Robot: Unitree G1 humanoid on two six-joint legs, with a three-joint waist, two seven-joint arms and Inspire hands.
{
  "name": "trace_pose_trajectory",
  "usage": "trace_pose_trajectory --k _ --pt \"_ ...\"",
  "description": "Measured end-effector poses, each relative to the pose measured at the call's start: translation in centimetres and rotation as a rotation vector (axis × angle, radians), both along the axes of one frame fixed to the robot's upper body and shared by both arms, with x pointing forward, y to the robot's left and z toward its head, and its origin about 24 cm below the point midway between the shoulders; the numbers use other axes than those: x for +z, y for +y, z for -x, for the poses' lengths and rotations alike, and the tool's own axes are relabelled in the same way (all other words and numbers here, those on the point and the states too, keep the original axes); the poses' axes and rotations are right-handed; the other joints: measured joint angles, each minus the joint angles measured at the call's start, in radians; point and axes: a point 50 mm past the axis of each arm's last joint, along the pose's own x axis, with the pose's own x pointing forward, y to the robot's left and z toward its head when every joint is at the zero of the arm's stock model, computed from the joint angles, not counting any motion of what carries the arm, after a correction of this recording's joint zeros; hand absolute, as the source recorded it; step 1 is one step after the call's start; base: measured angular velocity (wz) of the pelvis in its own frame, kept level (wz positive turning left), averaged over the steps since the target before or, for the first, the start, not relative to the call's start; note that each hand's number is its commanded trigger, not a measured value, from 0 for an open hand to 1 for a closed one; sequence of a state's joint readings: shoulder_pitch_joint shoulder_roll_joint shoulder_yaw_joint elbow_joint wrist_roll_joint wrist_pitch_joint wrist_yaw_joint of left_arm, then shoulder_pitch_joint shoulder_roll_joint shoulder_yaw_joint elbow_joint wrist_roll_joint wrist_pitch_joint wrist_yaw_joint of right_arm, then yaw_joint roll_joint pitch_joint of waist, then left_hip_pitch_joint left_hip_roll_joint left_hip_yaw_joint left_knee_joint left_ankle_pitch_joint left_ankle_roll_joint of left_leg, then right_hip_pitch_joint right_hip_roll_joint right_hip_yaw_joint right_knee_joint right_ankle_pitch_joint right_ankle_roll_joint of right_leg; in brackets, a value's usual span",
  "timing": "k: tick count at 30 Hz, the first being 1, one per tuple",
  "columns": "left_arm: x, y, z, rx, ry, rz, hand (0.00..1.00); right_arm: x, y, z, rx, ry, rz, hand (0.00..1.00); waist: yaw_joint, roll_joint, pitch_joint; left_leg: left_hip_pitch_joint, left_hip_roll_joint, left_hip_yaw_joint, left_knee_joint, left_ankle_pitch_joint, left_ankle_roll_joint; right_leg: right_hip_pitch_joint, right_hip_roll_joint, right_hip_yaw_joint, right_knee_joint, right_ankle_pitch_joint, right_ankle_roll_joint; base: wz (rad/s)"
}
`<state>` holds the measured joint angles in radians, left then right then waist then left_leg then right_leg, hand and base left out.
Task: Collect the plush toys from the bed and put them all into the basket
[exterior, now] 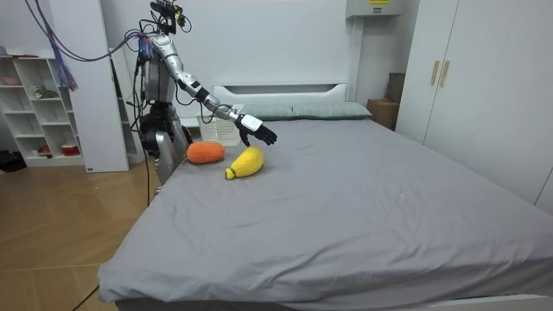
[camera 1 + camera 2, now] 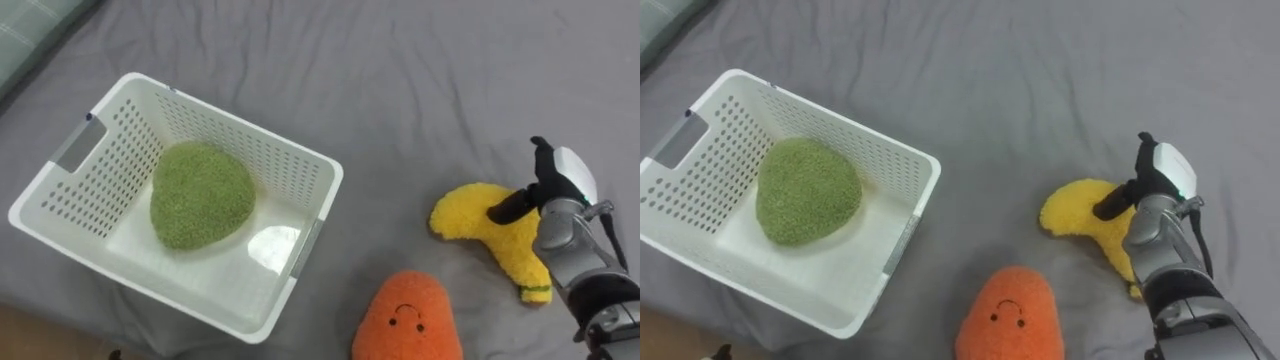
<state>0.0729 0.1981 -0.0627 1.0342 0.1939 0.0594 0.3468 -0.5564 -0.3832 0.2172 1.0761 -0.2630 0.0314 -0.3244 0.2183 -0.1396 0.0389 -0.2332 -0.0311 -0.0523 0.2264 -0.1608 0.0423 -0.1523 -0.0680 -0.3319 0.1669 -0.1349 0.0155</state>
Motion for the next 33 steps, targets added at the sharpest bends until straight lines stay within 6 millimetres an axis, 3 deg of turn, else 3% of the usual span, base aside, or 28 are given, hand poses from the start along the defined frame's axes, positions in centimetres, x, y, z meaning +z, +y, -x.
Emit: trace_pose_trajectory --k 8,14,16,22,33 --pt "0.2 0.2 -0.7 -0.003 -0.017 -0.001 0.0 0.0 1.4 0.0 0.102 -0.013 0.012 0.0 -0.021 -0.001 -0.002 -0.001 0.0 0.001 0.006 0.0 0.0 0.0 0.0 0.001 0.003 0.0 -0.001 0.0" --pt "0.4 0.4 -1.2 0.005 -0.04 0.009 0.0 -1.6 2.7 0.7 0.256 0.14 0.057 0.0 -0.02 -0.004 -0.0061 0.0 0.002 0.01 0.008 0.0 0.0 -0.001 0.0 0.006 0.003 0.003 -0.003 -0.05" --pt "0.4 0.6 -0.9 0.008 -0.031 0.004 0.0 -2.0 3.1 0.9 0.3 0.184 0.067 0.0 -0.017 -0.008 -0.0118 0.0 0.003 0.009 0.008 0.0 0.0 -0.001 0.0 0.005 0.003 0.003 -0.004 0.0" --pt "0.3 0.9 -0.5 0.028 -0.019 0.003 0.0 -3.9 2.4 2.3 0.301 0.315 0.075 0.0 0.01 -0.01 -0.0148 0.02 0.001 0.004 0.009 0.0 0.0 0.023 -0.001 0.0 0.001 0.003 -0.004 0.02" --pt "0.2 0.8 -0.2 0.01 -0.007 -0.004 0.0 -4.8 1.1 3.3 0.272 0.378 0.151 0.0 0.022 -0.004 -0.0135 0.012 -0.002 -0.032 0.008 0.007 -0.006 0.031 0.003 -0.036 0.0 0.005 -0.006 0.11"
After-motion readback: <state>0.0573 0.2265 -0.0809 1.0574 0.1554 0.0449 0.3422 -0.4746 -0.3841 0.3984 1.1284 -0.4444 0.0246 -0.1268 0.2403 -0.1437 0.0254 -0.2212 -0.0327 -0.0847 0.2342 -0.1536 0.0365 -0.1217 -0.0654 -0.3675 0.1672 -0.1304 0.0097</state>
